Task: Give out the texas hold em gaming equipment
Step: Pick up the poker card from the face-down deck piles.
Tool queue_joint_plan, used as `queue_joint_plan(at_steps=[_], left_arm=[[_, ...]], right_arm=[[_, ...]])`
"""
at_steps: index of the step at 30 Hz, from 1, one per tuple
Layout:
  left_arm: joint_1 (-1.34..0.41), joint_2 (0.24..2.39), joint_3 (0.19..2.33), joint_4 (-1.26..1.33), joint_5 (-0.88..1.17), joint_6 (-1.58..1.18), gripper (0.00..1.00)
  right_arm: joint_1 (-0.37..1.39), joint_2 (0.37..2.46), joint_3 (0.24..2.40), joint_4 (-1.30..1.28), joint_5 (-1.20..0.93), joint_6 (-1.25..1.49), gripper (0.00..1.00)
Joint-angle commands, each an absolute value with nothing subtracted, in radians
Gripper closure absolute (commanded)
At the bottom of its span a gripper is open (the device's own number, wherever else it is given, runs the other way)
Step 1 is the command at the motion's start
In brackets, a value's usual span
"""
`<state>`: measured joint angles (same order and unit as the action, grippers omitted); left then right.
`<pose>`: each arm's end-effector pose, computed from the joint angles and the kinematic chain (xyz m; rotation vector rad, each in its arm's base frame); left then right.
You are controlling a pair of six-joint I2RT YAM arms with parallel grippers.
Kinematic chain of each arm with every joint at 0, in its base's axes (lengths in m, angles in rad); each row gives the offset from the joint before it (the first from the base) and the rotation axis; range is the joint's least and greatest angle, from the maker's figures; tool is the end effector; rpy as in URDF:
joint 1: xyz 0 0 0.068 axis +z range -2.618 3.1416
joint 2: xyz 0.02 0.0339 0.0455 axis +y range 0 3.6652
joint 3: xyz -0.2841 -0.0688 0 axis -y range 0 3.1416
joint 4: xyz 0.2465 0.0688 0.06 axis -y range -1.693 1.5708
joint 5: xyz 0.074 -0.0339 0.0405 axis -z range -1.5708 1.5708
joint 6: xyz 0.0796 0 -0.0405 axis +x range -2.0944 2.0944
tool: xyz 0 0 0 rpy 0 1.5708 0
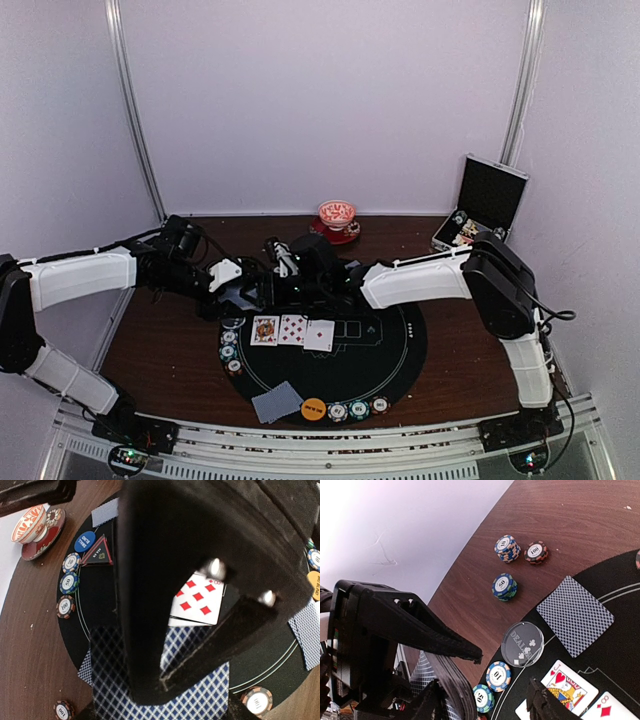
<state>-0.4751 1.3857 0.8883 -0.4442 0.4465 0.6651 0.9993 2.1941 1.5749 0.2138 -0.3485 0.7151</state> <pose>0.2500 -0.1672 0.2100 1.4668 1.9543 -0.4755 0.2790 0.4842 0.1913 -0.5756 2.1849 1.3769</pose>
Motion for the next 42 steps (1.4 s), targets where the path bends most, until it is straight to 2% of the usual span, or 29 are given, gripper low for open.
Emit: queue_joint_plan(at_steps=[1,9,14,20,27,34,42], left_arm=[[-0.474,1.367,0.887,-0.413,0.472,0.672,0.38],[-0.473,1.375,0.889,-0.414,0.471,0.672,0.38],[-0.474,1.379,0.890,-0.413,0.469,0.672,0.38],[-0.473,1.376,0.890,-0.413,0.471,0.672,0.38],[-0.474,1.376,0.889,-0.414,0.469,0.672,0.38],[-0.474,1.377,0.889,-0.413,0.469,0.670,0.38],[-0.473,1.374,0.890,-0.414,0.469,0.669,0.38]], right_arm=[[0.981,2.134,1.512,0.155,-0.283,0.711,0.46],[0.975,2.099,1.476,0.181,-0.331,0.712,0.66],[0.977,2.068,1.436,0.294,-0.435,0.763,0.79],[0.980,2.038,1.403,0.345,-0.466,0.789,1.00],[0.977,1.964,1.328,0.392,-0.462,0.793,1.00],[0.956,1.809,1.175,0.388,-0.367,0.759,1.00],[0.944,1.596,0.846,0.460,-0.079,0.835,1.00]])
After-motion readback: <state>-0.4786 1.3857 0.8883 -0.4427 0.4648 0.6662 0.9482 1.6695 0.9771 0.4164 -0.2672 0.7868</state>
